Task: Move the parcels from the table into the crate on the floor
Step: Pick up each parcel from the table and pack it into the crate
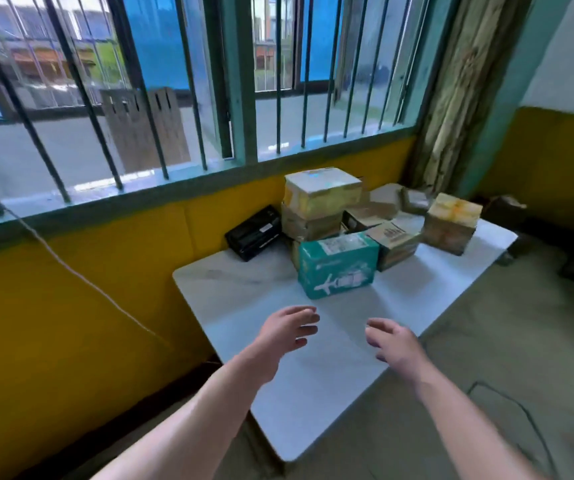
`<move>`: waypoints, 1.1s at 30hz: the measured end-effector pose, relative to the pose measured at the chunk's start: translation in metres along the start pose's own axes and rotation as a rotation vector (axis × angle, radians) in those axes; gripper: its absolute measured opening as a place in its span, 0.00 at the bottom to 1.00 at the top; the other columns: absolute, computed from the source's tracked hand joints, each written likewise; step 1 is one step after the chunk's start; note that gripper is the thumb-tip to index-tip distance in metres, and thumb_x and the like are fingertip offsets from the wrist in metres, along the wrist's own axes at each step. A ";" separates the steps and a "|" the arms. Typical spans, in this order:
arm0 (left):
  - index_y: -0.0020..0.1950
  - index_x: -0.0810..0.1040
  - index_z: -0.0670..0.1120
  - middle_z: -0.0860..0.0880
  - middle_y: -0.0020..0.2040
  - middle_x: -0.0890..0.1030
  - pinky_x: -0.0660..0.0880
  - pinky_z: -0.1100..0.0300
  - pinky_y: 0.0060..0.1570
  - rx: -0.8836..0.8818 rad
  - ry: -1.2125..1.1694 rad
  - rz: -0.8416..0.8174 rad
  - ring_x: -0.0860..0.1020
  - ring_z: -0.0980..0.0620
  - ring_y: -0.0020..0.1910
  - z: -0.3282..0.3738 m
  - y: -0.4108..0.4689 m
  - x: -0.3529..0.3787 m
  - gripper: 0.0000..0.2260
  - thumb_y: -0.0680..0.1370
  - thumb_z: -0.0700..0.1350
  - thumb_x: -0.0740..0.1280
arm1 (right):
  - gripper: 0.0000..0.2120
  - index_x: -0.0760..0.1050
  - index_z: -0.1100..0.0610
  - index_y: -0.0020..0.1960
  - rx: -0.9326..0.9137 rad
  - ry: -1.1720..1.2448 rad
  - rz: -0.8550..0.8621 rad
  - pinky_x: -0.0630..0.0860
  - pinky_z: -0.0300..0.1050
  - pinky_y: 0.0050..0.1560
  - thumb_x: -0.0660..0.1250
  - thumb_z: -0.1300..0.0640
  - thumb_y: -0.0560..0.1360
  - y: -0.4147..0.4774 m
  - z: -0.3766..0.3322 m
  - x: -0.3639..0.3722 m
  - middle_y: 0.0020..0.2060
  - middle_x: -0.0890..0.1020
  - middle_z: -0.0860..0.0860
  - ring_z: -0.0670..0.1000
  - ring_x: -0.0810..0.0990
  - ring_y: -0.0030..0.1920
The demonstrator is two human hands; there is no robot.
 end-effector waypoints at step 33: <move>0.73 0.69 0.51 0.47 0.64 0.78 0.77 0.43 0.60 0.299 -0.316 0.699 0.78 0.46 0.60 0.159 0.285 0.001 0.23 0.79 0.56 0.64 | 0.21 0.68 0.44 0.70 -0.098 0.276 -0.166 0.72 0.47 0.52 0.59 0.41 0.79 0.402 -0.141 -0.057 0.59 0.73 0.43 0.51 0.74 0.59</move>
Point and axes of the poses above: each hand's wrist, its own y-axis towards the middle knuckle, its own x-axis out of the palm, z = x × y, the point moved 10 cm from there along y, towards the middle knuckle
